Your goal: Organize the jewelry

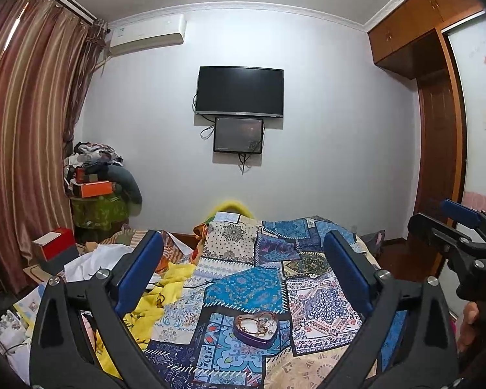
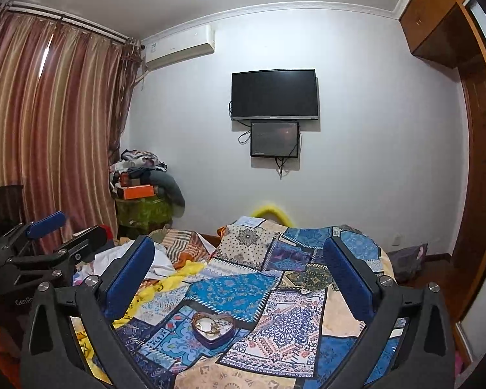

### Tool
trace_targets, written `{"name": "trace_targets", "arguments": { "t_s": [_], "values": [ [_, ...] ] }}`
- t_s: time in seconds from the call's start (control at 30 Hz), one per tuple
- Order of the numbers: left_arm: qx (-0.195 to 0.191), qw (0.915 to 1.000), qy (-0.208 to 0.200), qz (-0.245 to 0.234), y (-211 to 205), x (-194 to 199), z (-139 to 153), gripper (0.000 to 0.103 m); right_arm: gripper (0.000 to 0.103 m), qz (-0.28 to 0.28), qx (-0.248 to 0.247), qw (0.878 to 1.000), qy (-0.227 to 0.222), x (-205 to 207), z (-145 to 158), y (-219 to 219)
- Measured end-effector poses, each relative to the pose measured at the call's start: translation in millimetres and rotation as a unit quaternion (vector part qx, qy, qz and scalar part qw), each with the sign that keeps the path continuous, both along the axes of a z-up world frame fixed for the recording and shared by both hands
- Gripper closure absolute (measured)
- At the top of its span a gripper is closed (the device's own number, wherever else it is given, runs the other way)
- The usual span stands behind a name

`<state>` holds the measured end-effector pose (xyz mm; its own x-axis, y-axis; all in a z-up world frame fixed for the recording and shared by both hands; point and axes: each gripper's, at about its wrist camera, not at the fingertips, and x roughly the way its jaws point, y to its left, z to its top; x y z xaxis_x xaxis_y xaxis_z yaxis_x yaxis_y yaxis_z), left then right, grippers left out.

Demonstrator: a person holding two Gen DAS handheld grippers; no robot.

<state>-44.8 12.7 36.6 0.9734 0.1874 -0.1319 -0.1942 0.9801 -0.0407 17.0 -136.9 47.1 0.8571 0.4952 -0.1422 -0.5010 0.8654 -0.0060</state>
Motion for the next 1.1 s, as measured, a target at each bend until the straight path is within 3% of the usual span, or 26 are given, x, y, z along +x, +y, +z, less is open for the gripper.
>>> {"name": "trace_targets", "arguments": {
  "t_s": [1.1],
  "values": [
    [-0.006,0.9999,0.011,-0.007,-1.4,6.2,-7.4,0.001,0.000,0.009,-0.010,1.000,0.026,-1.4,-8.7,-4.5]
  ]
}}
